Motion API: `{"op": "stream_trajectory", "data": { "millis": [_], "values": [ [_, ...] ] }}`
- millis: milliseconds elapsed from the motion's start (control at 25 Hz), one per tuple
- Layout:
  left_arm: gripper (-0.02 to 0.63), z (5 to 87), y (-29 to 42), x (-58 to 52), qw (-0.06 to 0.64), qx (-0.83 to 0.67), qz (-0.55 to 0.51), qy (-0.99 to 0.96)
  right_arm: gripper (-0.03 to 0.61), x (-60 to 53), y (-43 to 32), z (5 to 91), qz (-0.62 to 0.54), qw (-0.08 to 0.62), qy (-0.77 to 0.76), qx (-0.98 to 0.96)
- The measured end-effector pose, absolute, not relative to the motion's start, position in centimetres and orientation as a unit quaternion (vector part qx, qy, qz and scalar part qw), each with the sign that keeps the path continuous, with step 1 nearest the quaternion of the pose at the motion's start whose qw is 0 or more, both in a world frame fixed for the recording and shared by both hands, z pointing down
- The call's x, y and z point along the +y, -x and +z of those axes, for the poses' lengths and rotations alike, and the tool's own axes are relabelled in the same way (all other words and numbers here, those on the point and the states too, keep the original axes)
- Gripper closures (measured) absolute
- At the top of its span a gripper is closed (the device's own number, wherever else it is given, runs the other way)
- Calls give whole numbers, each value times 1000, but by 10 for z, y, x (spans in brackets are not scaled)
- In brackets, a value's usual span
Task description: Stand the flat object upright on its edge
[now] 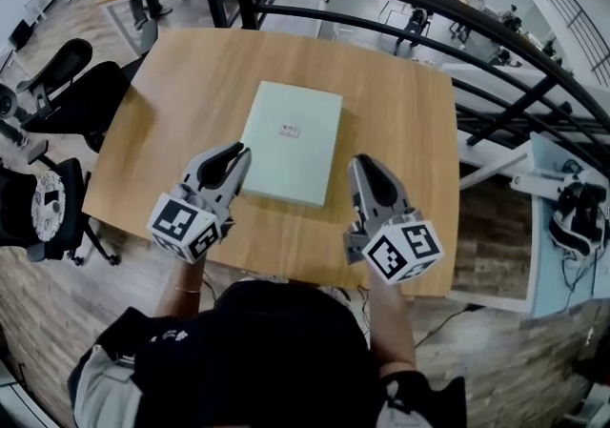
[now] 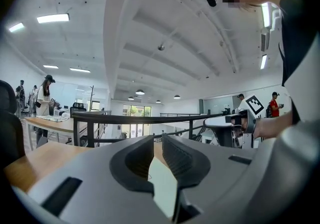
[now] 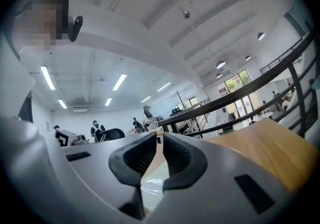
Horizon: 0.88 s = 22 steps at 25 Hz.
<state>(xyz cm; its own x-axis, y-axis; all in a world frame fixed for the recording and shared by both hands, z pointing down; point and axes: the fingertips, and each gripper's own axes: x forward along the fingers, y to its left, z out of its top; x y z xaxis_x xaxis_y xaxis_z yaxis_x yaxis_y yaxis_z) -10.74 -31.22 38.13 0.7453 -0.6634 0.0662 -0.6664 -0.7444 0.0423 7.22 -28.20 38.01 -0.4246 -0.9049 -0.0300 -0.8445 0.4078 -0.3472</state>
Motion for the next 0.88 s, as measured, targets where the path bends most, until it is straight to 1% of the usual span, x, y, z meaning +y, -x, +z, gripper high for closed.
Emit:
{"op": "stream_trajectory", "data": {
  "millis": [240,680,760,840,880],
  "values": [
    [572,391,113,-337,30,-329,33,-943,548,-302,-64,390,-143,99,550,817],
    [571,417,122,-392,53,-310,40,-948,548,-347,-50,417,-171,78,571,799],
    [562,422,121,-400,58,-306,44,-949,548,-355,-50,423,-176,71,575,796],
    [526,428,119,-409,64,-303,50,-950,532,-363,-50,428,-181,68,576,794],
    [521,432,118,-413,68,-301,53,-950,487,-367,-51,431,-185,67,576,793]
  ]
}}
